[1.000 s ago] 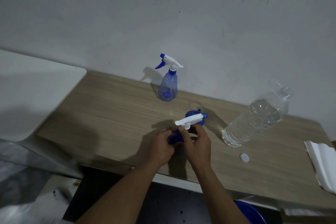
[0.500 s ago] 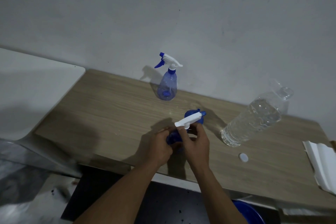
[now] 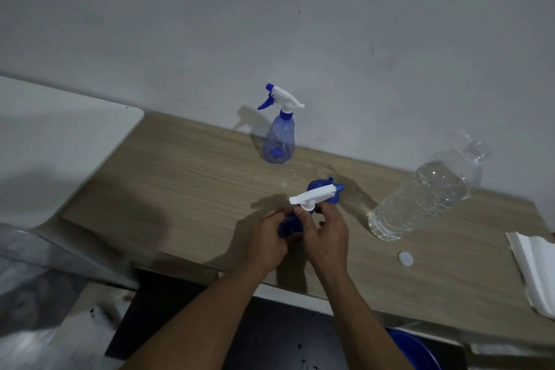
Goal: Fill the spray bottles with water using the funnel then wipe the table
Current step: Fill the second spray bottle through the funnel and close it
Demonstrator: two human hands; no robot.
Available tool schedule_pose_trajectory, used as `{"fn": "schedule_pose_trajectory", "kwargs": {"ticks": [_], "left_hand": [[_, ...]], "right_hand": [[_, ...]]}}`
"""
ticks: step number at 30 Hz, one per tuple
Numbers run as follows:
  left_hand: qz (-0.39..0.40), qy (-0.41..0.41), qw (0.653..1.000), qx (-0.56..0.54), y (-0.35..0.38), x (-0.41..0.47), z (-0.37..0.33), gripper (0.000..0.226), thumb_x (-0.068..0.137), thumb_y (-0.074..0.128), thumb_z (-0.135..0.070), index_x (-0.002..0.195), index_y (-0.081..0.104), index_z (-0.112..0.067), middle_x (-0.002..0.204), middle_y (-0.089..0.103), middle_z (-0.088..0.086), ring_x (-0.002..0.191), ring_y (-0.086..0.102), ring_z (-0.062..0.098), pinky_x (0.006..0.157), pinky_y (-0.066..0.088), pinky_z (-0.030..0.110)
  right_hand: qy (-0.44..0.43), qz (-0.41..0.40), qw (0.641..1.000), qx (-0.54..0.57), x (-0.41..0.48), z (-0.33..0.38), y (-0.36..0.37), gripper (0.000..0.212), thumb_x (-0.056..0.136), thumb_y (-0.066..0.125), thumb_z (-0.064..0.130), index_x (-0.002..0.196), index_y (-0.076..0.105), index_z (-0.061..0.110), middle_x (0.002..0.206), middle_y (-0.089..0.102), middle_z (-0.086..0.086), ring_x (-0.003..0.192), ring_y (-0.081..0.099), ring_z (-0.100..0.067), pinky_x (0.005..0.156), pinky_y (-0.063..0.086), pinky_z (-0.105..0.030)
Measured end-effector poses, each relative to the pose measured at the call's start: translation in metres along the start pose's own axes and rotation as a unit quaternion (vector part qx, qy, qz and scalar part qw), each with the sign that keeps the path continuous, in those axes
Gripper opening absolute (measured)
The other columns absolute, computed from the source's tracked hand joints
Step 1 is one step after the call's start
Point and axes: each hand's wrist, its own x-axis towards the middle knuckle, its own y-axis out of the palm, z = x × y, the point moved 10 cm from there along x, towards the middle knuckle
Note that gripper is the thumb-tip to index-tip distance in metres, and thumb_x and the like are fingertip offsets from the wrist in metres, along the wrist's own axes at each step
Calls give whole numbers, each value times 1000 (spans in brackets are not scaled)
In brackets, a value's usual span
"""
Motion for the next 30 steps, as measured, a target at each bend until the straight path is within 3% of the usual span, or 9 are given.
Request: {"fn": "schedule_pose_trajectory", "kwargs": {"ticks": [2,5,10,14,16,18,21,24,30], "left_hand": [[1,3,1000,19,1,1,-1,45,86,71,-10,128,61,-23,124,64,-5,115,58,10,90,43,10],[-14,3,999,31,0,-2,-3,39,92,64,-10,129,60,-20,120,62,-7,109,55,3,77,39,-2],[-26,-28,998,42,5,-8,4,35,93,62,-10,128,59,-15,127,61,2,119,57,16,93,41,10],[15,-45,996,76,10,-10,6,45,87,68,-10,131,56,-13,132,57,5,124,52,19,108,40,30],[33,-31,995,89,8,-16,3,47,86,70,-19,131,55,-17,132,57,1,123,52,17,109,42,35],[11,-8,996,90,-8,-27,1,52,86,70,-32,134,55,-19,131,53,-9,122,52,12,107,40,23],[-49,3,991,128,-51,-44,5,50,86,71,-38,129,61,-14,124,59,-5,111,58,15,89,34,4],[-67,-32,970,233,-96,-56,12,54,88,61,-50,135,58,-23,132,59,-2,115,59,17,95,38,20],[-20,-163,927,337,-170,-72,39,58,90,54,-57,140,49,-28,141,53,3,128,51,25,105,44,39]], "right_hand": [[14,-2,1000,0,1,-1,-2,9,88,73,37,91,66,33,92,67,10,88,61,-4,72,43,-21],[48,-18,998,33,-7,0,-5,15,88,74,37,98,64,35,91,68,16,87,63,8,71,48,-20],[96,-41,991,80,-9,-4,-9,63,81,82,32,126,38,28,95,66,10,79,69,-2,67,60,-29],[59,-24,998,24,6,3,-6,54,86,77,26,132,48,21,121,50,3,90,59,-2,70,54,-21],[42,-17,999,28,10,6,-6,43,89,71,22,127,51,26,118,49,3,94,60,-9,75,51,-27],[16,-10,999,48,9,15,-10,40,89,63,14,111,50,44,105,60,5,92,62,-9,72,51,-27],[21,-26,998,56,-2,20,-18,27,93,55,6,103,52,31,89,61,-3,77,60,-15,61,43,-23],[35,-7,996,79,-17,33,-10,9,94,57,6,95,58,15,75,58,-8,65,55,-18,59,42,-26],[58,149,987,14,-46,53,46,11,91,60,23,82,58,18,75,65,-5,70,63,-26,67,53,-42]]}}
